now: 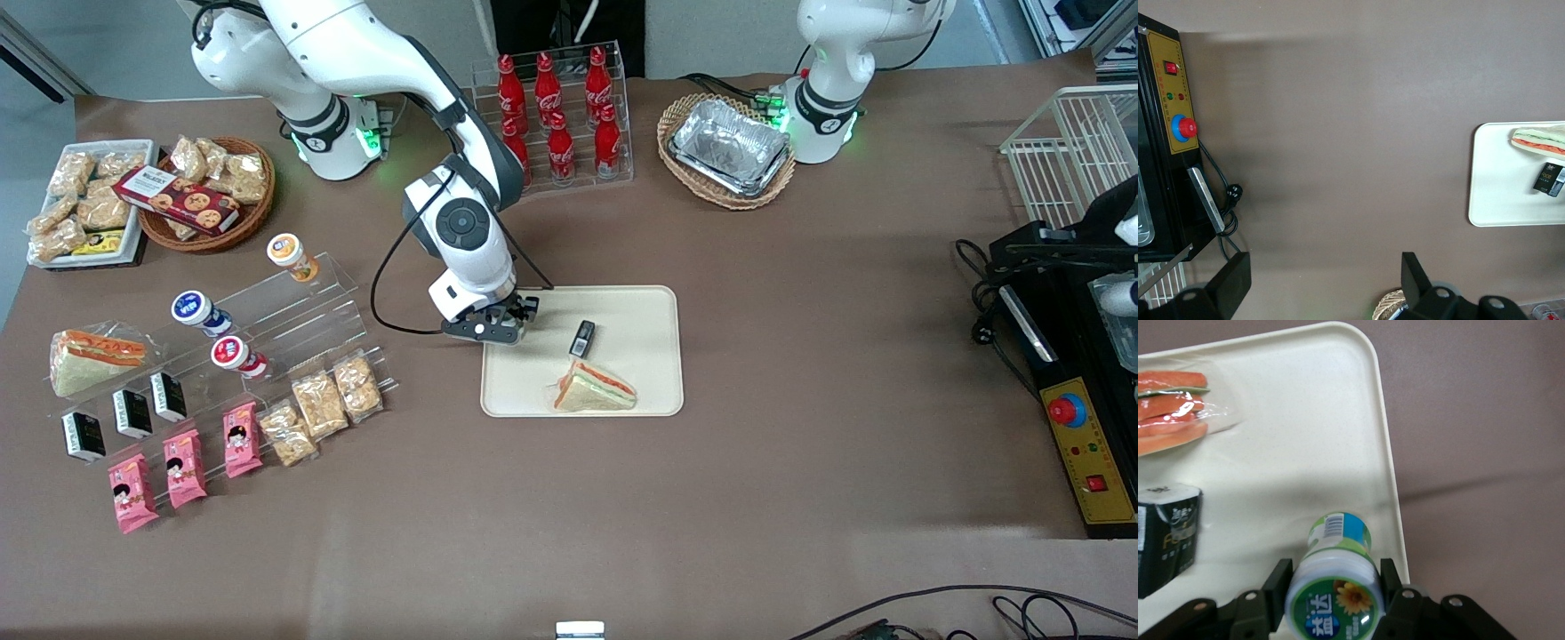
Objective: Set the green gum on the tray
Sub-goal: 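Lower the bottle onto the tray beside the black box and release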
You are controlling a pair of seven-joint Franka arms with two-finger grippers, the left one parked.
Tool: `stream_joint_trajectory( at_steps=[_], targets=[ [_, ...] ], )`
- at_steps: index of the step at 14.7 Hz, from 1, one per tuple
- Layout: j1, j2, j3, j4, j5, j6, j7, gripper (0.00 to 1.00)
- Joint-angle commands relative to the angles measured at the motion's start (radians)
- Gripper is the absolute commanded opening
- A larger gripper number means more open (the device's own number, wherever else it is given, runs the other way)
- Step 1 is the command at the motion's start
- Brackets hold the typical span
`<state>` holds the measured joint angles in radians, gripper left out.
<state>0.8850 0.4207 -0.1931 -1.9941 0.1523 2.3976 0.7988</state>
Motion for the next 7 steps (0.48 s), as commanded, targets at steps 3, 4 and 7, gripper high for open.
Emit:
stream_joint_trajectory(
  at_steps=[3,4,7],
  targets=[
    [0.006,0.023,-0.005,0.000,0.016,0.041,0.004,0.36],
    [0.008,0.024,-0.005,0.000,0.016,0.043,0.004,0.37],
    [0.008,0.029,-0.005,0.001,0.016,0.048,0.004,0.38]
  ],
)
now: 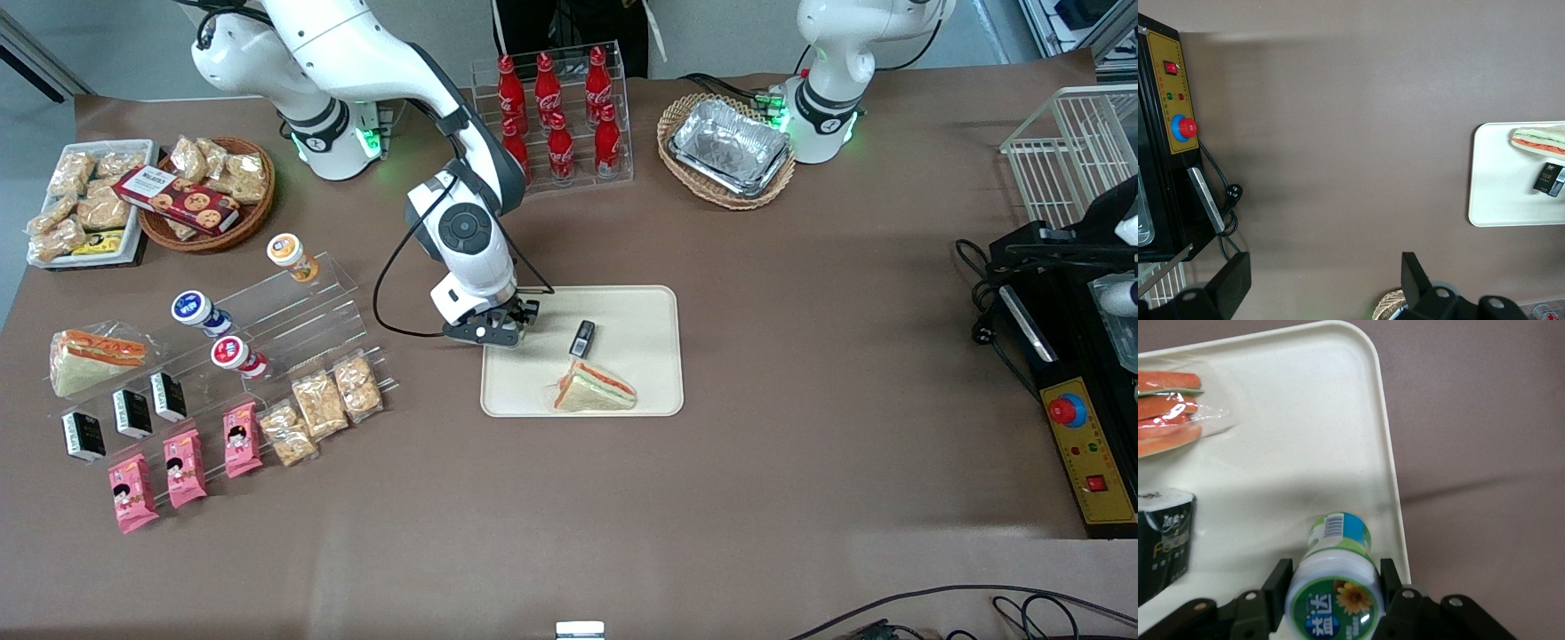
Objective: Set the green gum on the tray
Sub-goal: 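Lower the bottle onto the tray beside the black box and release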
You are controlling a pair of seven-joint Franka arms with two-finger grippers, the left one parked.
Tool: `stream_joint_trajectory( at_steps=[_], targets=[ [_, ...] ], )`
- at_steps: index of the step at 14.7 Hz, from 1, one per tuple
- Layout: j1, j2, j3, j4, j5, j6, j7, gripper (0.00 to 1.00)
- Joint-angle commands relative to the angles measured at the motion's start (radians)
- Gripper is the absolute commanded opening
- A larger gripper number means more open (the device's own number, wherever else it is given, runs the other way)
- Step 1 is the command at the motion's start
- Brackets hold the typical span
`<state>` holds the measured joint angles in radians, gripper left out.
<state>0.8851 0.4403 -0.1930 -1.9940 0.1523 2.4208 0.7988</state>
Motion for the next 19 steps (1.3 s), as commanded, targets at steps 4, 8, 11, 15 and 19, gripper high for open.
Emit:
stream_joint_trajectory(
  at_steps=[4,8,11,15,19],
  targets=[
    [0.008,0.012,0.004,0.003,0.018,0.024,0.003,0.41],
    [0.005,0.012,0.006,0.004,0.018,0.024,0.005,0.90],
    [0.000,0.002,0.004,0.008,0.018,0.015,0.004,0.99],
    [-0.017,-0.067,-0.011,0.007,0.015,-0.040,-0.015,1.00],
    [-0.081,-0.211,-0.063,0.012,0.007,-0.184,-0.182,1.00]
  ],
)
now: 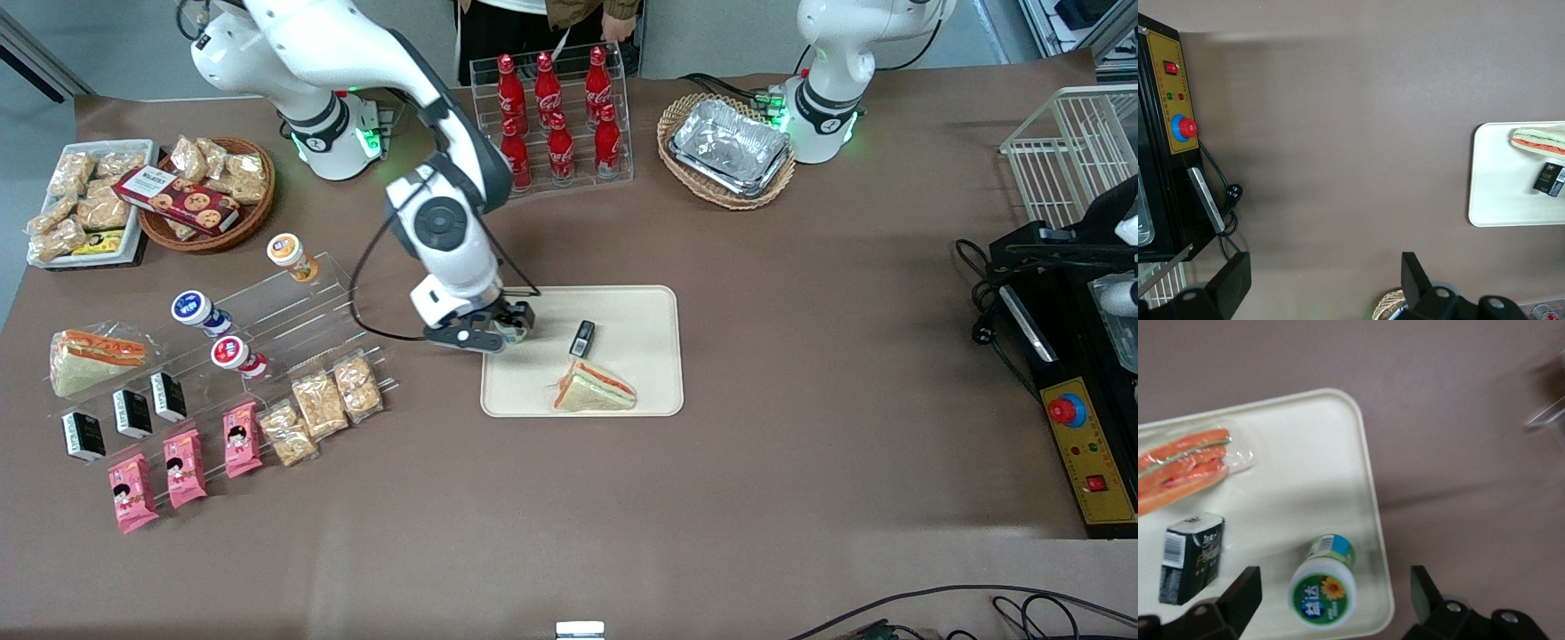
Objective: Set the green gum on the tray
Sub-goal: 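Raise the open right gripper away from the tray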
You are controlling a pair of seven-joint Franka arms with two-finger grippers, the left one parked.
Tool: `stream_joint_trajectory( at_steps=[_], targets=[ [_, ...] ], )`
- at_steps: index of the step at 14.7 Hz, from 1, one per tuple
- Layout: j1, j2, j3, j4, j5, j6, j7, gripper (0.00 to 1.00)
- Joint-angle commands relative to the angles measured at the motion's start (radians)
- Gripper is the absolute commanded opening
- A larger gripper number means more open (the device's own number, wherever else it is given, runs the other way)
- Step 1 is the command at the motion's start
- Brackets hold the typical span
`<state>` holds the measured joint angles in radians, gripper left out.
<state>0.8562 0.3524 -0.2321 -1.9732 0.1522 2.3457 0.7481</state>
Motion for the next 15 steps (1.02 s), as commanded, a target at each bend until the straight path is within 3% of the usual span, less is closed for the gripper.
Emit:
stream_joint_trajectory(
  at_steps=[1,6,11,15],
  targets=[
    [-0.072,-0.157,-0.041,-0.007,0.007,-0.144,-0.185,1.00],
    [-0.143,-0.305,-0.153,0.020,0.006,-0.347,-0.467,1.00],
    [-0.154,-0.313,-0.308,0.198,0.004,-0.595,-0.686,1.00],
    [-0.229,-0.311,-0.314,0.299,-0.040,-0.706,-0.753,1.00]
  ],
)
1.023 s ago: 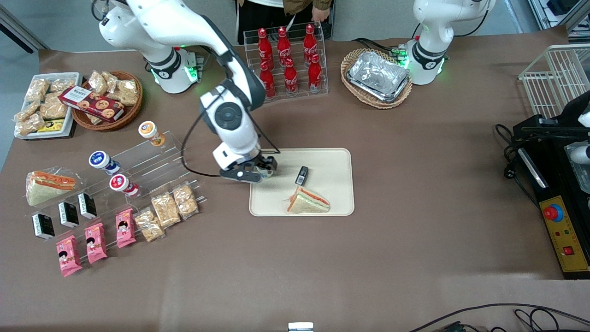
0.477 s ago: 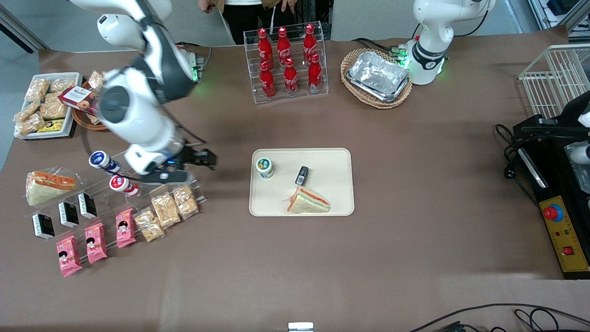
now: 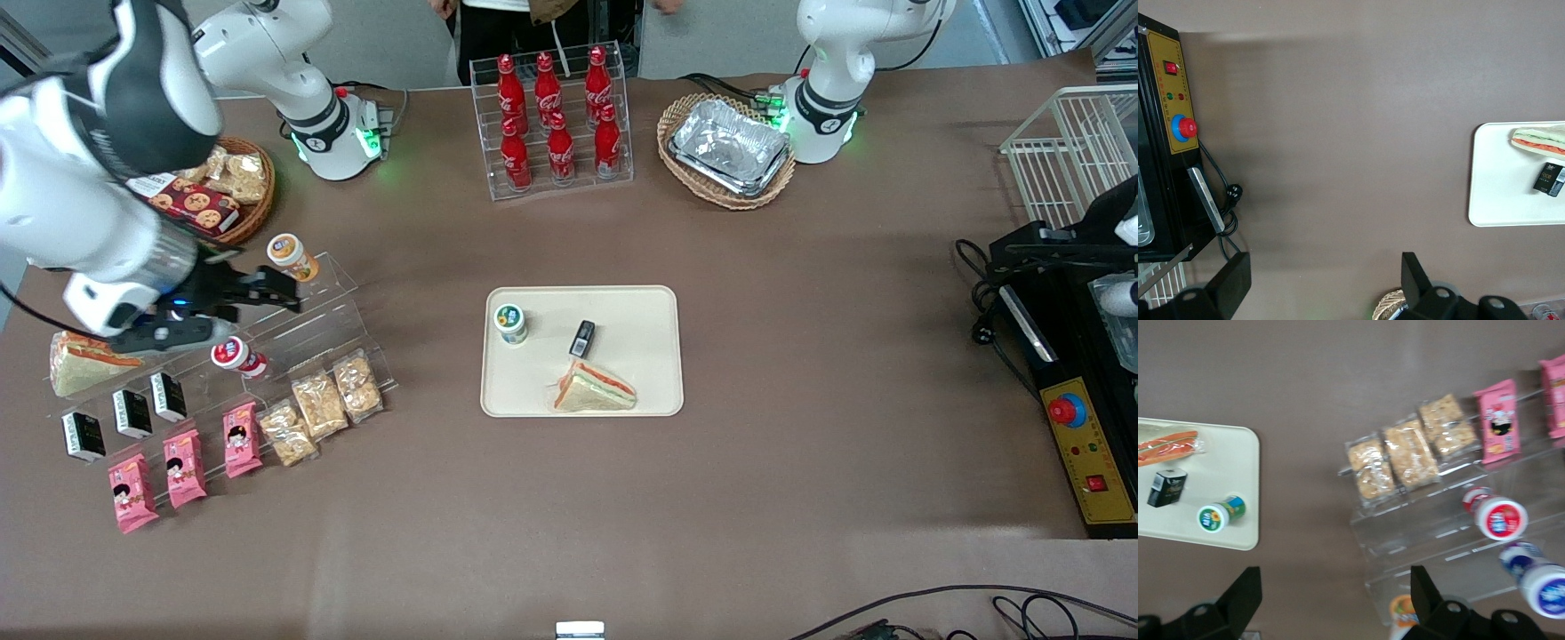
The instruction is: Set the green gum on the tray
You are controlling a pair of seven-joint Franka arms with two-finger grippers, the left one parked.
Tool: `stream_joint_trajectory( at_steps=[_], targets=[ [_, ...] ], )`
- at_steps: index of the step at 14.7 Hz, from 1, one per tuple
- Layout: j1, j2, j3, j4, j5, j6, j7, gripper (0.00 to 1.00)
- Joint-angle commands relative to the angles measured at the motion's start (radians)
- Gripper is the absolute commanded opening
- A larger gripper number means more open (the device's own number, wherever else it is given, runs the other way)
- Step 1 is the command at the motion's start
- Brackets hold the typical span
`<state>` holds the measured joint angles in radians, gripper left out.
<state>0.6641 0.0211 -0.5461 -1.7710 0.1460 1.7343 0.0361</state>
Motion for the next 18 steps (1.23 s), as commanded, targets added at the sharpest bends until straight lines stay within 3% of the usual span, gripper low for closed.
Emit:
stream_joint_trajectory(
  at_steps=[1,4,10,16,18],
  targets=[
    [-0.047,0.022,0.000,0.134,-0.049,-0.131,-0.051,1.00],
    [-0.096,0.023,0.008,0.209,-0.065,-0.219,-0.065,1.00],
    [-0.159,0.019,0.040,0.232,-0.103,-0.239,-0.133,1.00],
    [-0.453,0.022,0.309,0.300,-0.103,-0.289,-0.133,1.00],
    [-0.509,0.028,0.369,0.329,-0.108,-0.311,-0.133,1.00]
  ],
)
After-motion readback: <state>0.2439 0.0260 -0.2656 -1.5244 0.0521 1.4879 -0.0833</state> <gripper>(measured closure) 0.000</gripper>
